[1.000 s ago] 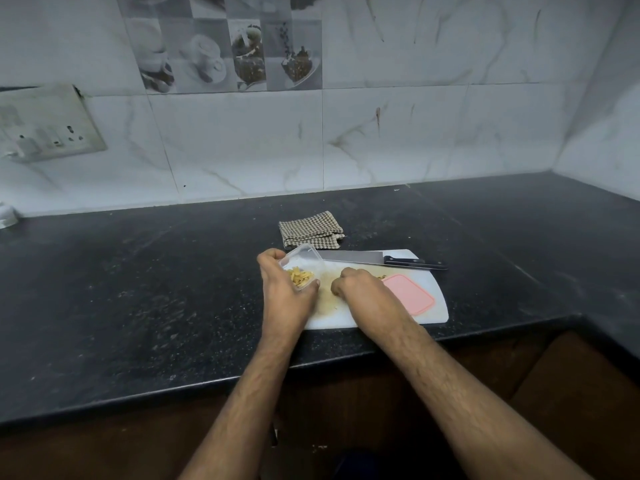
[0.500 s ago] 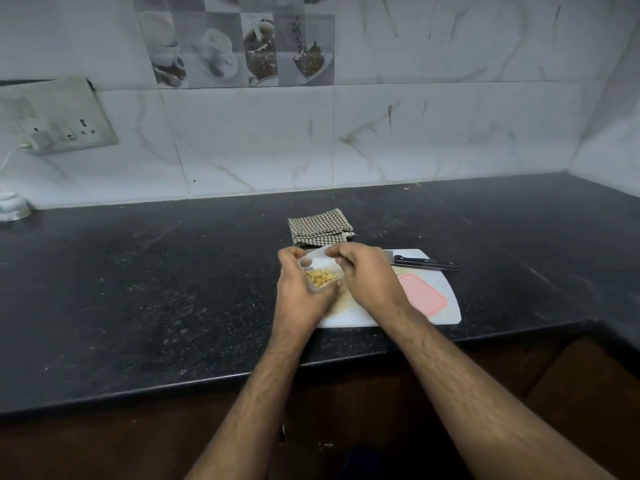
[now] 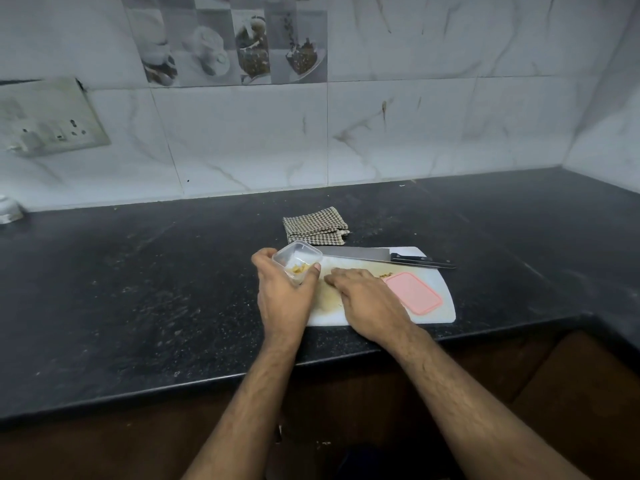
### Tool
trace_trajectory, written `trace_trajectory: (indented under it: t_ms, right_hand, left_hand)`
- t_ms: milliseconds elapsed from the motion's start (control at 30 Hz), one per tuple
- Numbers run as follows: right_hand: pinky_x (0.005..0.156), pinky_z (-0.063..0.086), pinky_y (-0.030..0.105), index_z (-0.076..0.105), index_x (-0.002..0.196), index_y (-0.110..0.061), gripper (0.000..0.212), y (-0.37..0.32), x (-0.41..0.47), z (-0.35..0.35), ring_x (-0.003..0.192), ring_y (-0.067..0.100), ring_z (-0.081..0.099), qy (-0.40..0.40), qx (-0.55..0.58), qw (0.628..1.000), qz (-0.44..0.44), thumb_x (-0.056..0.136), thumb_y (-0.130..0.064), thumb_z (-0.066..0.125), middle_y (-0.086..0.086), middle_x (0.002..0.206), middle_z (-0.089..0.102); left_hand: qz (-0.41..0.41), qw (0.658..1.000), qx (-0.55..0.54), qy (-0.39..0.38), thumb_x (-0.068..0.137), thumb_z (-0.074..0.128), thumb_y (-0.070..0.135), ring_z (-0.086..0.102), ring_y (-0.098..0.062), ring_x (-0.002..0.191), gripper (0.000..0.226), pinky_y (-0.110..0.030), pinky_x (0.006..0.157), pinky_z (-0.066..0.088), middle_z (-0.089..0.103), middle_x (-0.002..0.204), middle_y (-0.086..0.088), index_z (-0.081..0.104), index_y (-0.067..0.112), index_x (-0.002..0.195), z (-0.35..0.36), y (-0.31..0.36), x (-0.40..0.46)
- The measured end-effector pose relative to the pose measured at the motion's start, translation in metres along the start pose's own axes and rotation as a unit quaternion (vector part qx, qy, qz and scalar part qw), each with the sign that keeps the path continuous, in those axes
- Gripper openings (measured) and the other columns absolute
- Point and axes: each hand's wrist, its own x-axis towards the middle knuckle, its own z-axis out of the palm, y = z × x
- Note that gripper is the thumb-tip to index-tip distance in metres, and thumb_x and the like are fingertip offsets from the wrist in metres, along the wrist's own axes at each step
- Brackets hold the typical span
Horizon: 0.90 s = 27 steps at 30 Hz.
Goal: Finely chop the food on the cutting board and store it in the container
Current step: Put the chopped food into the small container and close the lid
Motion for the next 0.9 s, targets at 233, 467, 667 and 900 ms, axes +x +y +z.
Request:
trace_trajectory:
  t_ms: [233, 467, 667, 900]
  right_hand:
    - [0.092, 0.049, 0.037, 0.072, 0.117, -0.024, 0.025, 0.001, -0.003, 0.002, 0.104, 0.014, 0.058, 0.077, 0.018, 0.997, -0.001, 0.101, -0.022, 0.053, -0.009, 0.113, 0.071]
    - [0.087, 0.05, 0.034, 0.07, 0.118, -0.028, 0.024, 0.0, 0.0, -0.003, 0.098, 0.012, 0.057, 0.09, 0.056, 0.994, 0.039, 0.096, -0.019, 0.064, -0.011, 0.104, 0.07]
    - [0.085, 0.054, 0.036, 0.066, 0.112, -0.024, 0.023, 0.001, 0.013, -0.005, 0.091, 0.012, 0.062, 0.03, 0.179, 0.973, 0.146, 0.096, -0.01, 0.059, -0.008, 0.093, 0.067]
    - [0.086, 0.046, 0.034, 0.061, 0.111, -0.025, 0.019, -0.004, 0.005, 0.0, 0.104, 0.013, 0.049, 0.107, 0.134, 0.98, 0.101, 0.101, -0.012, 0.053, -0.009, 0.108, 0.061]
  left_hand:
    - [-0.005, 1.0, 0.024, 0.001, 0.08, 0.083, 0.045, 0.065, -0.027, 0.102, 0.072, -0.046, 0.088, 0.054, 0.061, 0.122, -0.005, 0.032, 0.02, 0.123, -0.002, 0.003, -0.001]
    - [0.022, 0.999, 0.042, -0.009, 0.082, 0.084, 0.041, 0.065, -0.028, 0.105, 0.073, -0.042, 0.085, 0.053, 0.058, 0.129, -0.008, 0.033, 0.016, 0.127, -0.003, 0.009, -0.004]
    - [0.011, 0.999, 0.048, -0.016, 0.082, 0.084, 0.041, 0.065, -0.027, 0.103, 0.073, -0.036, 0.082, 0.049, 0.059, 0.129, -0.007, 0.034, 0.015, 0.129, -0.003, 0.011, -0.004]
    - [0.012, 0.999, 0.041, -0.015, 0.081, 0.084, 0.041, 0.066, -0.025, 0.102, 0.072, -0.039, 0.083, 0.053, 0.059, 0.126, -0.005, 0.033, 0.019, 0.126, -0.003, 0.008, -0.004]
